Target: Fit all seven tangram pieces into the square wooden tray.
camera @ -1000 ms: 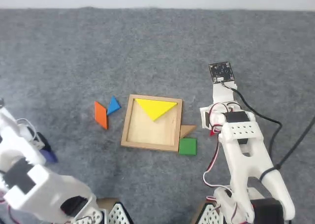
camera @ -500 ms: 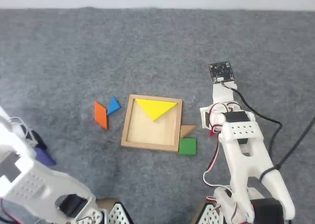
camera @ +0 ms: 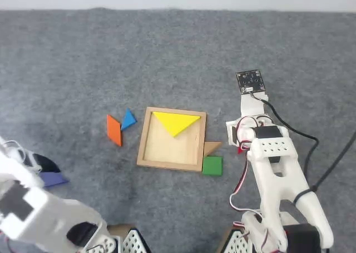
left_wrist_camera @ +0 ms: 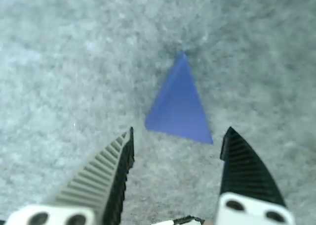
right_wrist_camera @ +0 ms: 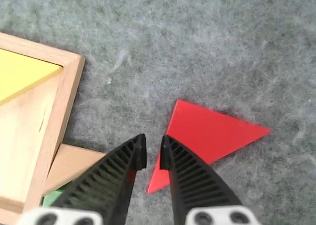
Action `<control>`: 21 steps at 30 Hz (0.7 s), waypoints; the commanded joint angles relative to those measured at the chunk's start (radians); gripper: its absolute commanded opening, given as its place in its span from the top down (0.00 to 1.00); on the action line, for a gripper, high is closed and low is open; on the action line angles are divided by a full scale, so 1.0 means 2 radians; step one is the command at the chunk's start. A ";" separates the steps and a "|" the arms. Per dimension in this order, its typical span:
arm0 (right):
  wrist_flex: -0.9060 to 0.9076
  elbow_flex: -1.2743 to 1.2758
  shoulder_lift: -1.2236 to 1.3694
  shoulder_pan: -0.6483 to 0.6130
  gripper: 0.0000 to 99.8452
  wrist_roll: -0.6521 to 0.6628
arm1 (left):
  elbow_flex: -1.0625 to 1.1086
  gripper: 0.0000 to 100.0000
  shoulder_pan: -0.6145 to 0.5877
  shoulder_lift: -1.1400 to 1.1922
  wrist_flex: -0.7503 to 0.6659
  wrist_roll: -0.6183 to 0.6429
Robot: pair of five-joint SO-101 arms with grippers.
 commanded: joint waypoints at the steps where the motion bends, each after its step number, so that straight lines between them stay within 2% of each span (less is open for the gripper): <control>1: 0.004 -0.007 -0.029 0.000 0.94 0.005 | 0.040 0.72 0.000 -0.061 -0.046 0.012; 4: 0.004 -0.007 -0.029 0.000 0.94 0.005 | 0.055 0.72 -0.002 -0.042 -0.074 0.038; 8: 0.004 -0.007 -0.029 0.000 0.94 0.005 | 0.049 0.72 0.001 -0.002 -0.074 0.042; 12: 0.004 -0.007 -0.029 -0.001 0.94 0.005 | 0.024 0.72 0.001 0.041 -0.068 0.074; 18: 0.004 -0.007 -0.029 0.000 0.94 0.005 | -0.007 0.72 0.034 0.086 -0.039 0.079; 21: 0.004 -0.007 -0.029 0.000 0.94 0.005 | -0.009 0.77 0.031 0.087 -0.041 0.094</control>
